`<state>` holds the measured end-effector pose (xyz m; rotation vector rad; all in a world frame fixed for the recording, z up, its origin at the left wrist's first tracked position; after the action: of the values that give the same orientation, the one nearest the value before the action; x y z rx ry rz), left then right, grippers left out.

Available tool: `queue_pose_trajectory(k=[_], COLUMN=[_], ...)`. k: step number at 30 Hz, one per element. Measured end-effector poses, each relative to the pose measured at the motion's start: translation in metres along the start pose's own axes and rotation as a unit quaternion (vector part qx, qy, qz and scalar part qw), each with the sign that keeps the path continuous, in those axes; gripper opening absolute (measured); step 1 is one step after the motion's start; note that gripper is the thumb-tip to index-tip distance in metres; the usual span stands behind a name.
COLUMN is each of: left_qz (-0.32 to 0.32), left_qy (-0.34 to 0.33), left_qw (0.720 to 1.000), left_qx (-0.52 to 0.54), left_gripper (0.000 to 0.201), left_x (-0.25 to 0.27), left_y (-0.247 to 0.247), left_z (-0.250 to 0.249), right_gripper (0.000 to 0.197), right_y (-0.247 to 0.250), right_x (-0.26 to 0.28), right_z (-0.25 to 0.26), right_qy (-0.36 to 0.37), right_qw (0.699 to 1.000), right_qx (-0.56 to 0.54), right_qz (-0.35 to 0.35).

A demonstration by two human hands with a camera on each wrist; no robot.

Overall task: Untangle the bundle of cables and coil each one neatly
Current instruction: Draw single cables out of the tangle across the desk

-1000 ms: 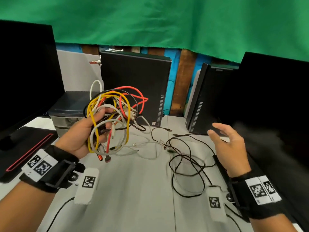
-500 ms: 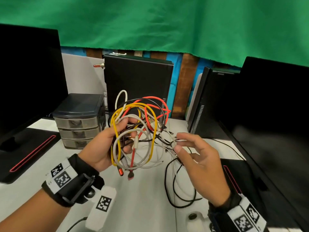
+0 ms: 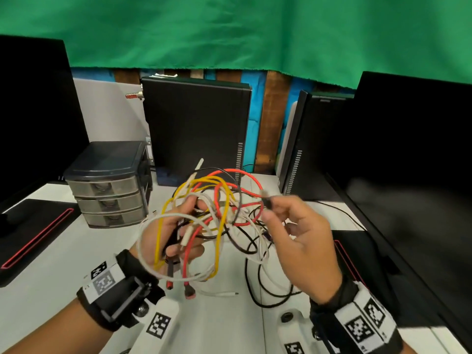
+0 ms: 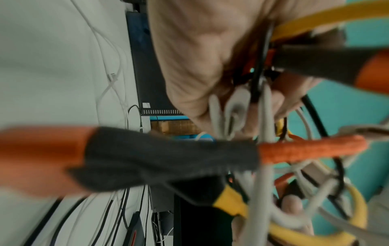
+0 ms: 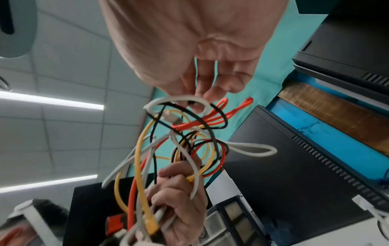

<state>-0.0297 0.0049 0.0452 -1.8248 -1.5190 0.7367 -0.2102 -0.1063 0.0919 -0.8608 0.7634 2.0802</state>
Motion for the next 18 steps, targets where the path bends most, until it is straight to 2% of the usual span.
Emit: queue_pose_trajectory(k=[2,4,6,10,13,15,18], left_qz=[0.067,0.065,0.062,0.030,0.034,0.047,0.030], left_qy=[-0.009,-0.020,-0.021,-0.009,-0.004,-0.009,-0.018], left_qw=[0.997,0.998,0.998,0.999,0.999,0.998,0.997], left_qx=[0.020,0.010,0.000,-0.013,-0.040,-0.051,-0.068], left_gripper=[0.049,0.055,0.052,0.045,0.042,0.038,0.038], left_x=[0.002,0.004,0.007,0.013,0.014,0.012,0.010], left_y=[-0.003,-0.001,0.000,-0.001,-0.003,-0.004,-0.009], left_z=[-0.005,-0.009,-0.010,-0.012,-0.012,-0.011,-0.007], right_gripper=[0.014,0.011,0.010,0.009,0.012,0.014,0.018], right_y=[0.009,0.014,0.015,0.014,0.008,0.002,0.000], right_x=[-0.004,-0.007,-0.008,-0.005,0.001,0.004,0.004], right_z=[-0.006,-0.012,-0.018,-0.035,-0.042,-0.044,-0.043], right_qy=[-0.065,-0.127,-0.170,-0.257,-0.283,-0.274,-0.245], right_qw=[0.995,0.983,0.978,0.955,0.938,0.939,0.947], right_qx=[-0.038,-0.088,-0.100,-0.138,-0.138,-0.140,-0.163], right_qz=[-0.070,-0.103,-0.072,0.060,0.143,0.152,0.128])
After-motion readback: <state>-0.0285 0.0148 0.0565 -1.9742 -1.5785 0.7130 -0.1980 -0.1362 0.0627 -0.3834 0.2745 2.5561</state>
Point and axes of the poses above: each hand's wrist, its own x-axis away from the middle knuckle, its own y-axis out of the back of the hand, z = x × y, the point moved 3 cm from there along -x, towards the middle knuckle, and after that the axes turned 13 degrees about y, right-handed, at the moved point
